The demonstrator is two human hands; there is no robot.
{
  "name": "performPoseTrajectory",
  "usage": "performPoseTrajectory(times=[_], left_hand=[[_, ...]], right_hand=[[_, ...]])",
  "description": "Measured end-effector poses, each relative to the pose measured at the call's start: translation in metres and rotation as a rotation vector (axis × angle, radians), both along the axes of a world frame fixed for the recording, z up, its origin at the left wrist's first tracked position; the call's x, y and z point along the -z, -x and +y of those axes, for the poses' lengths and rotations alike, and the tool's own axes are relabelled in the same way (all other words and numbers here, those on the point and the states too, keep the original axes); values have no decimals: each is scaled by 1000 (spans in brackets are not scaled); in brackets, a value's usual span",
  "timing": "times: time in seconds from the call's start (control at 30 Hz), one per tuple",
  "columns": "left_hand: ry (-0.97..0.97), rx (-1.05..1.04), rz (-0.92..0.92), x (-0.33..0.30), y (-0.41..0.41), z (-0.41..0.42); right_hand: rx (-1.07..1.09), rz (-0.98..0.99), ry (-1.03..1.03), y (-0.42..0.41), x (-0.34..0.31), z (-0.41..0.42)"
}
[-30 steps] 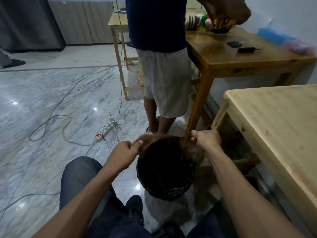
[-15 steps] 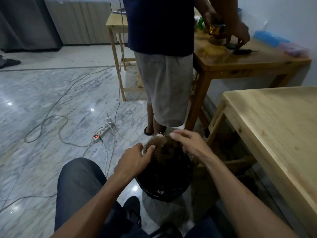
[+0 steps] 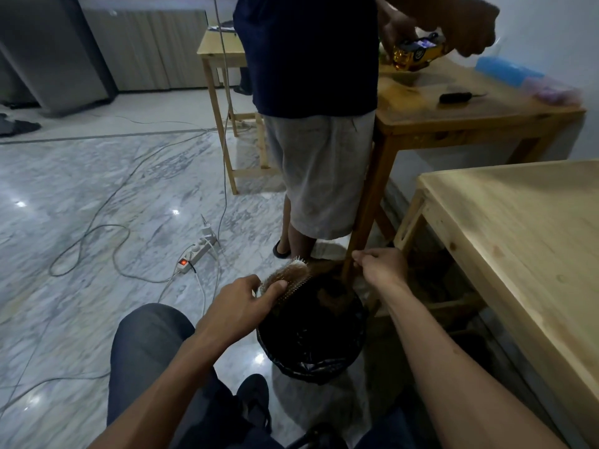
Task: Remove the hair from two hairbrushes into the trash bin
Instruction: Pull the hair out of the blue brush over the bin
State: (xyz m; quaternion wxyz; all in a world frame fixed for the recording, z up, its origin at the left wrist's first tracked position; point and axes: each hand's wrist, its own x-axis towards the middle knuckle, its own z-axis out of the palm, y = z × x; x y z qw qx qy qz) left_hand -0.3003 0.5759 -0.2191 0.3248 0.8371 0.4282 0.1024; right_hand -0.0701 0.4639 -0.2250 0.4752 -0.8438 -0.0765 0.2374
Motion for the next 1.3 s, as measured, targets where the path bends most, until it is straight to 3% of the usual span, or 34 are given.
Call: performPoseTrajectory(times=[0.13,0.27,0.4,0.6,0.83,0.97,1.1,1.17,1.3], left_hand=[[-38,-3,15,-2,-3,-3],[-30,-21,27,-1,-7,-7],[-9,-25,8,-4,-15,-14],[7,16,28,-8,-9,-2],[-20,8,12,-8,-3,5],[-34,-8,9,-7,-10,1],[-15,3,9,-6,-12,-1],[-12,0,5,-7,-15,-4],[-4,-7,-9,-11,-19,-7]], right_hand=[[-145,31,63,13,-2,2],[-288,7,-140,24,-18,-2],[-559,70,-113,33,-18,-5],[-232,-15,-83,20,-9,1],[-141,-133,31,-5,-7,-1],[-262,-28,28,6,-9,-1],[-302,-21,-158,9,-13,-4],[-429,56,-210,11,-16,-8],[-666,113,-89,19,-9,-12]])
